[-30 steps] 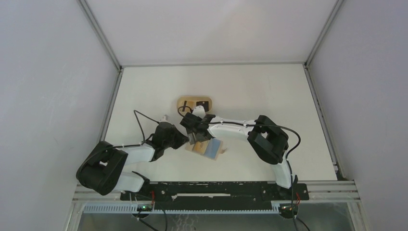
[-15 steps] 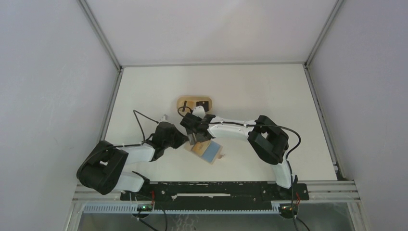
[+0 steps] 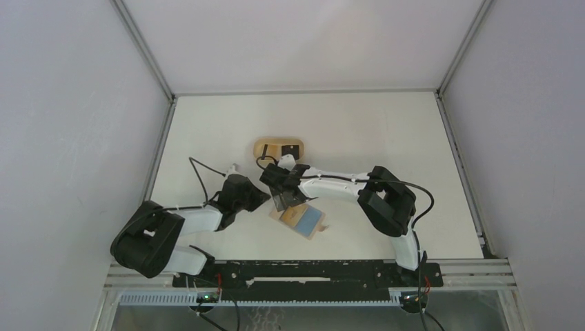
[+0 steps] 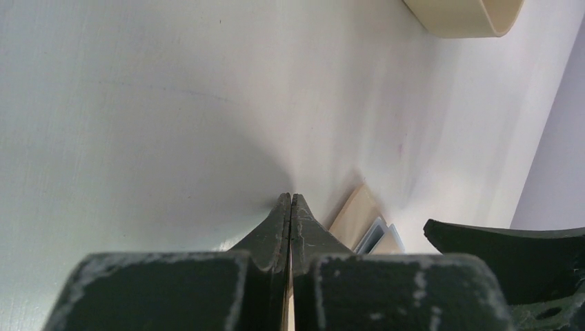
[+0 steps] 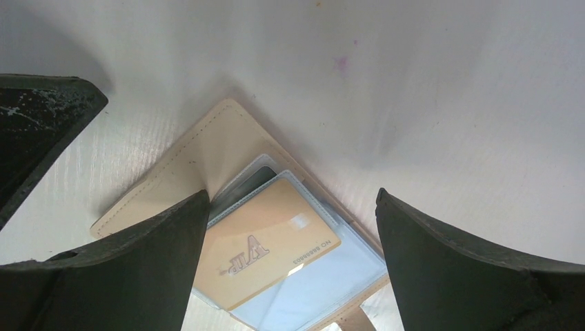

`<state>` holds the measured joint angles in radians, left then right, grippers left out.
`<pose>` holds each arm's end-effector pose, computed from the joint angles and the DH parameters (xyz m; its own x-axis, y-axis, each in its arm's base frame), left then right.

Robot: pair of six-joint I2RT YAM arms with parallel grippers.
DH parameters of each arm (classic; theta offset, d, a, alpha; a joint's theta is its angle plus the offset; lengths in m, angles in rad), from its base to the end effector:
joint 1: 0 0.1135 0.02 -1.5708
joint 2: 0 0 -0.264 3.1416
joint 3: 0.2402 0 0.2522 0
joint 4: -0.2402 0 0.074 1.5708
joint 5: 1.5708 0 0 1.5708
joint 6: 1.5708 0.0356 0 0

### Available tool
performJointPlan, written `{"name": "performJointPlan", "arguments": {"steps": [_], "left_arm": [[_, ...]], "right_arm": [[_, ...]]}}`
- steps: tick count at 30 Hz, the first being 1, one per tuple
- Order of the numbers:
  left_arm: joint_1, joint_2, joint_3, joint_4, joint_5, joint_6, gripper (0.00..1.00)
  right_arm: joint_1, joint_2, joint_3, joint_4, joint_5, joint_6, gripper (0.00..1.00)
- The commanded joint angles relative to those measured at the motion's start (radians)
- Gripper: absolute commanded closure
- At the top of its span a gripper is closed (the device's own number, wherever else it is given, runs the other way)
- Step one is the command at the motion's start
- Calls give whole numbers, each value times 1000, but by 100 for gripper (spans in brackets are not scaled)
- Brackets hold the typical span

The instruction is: Take the credit cards out of the card holder

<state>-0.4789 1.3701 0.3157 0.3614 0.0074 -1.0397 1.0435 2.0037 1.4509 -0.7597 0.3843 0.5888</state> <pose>0.1994 -0.1038 0.1188 -0.6888 -0.6139 -0.3856 -0.2529 0.7020 -0.6658 0.2118 0.3373 0.1721 -0.8227 -0.3898 -0.4137 -0.3560 0.9208 -0.1596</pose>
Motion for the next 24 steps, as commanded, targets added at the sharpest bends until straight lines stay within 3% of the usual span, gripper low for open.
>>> {"name": "performJointPlan", "arguments": {"steps": [1, 6, 11, 16, 24], "left_arm": [[6, 50, -9, -47, -2, 37, 100], [11, 101, 38, -3, 166, 133, 99], [14, 74, 28, -17, 233, 170, 77], [16, 34, 38, -116, 279, 249, 58], [16, 69, 26, -148, 343, 290, 53]], "right_arm": [[8, -54, 20, 20, -6, -38, 0], [-39, -105, 15, 129, -86, -93, 0], [-125, -305, -149, 285, -245, -57, 0], [-175, -463, -313, 320, -398, -12, 0], [-196, -590, -547, 344, -510, 58, 1]]}}
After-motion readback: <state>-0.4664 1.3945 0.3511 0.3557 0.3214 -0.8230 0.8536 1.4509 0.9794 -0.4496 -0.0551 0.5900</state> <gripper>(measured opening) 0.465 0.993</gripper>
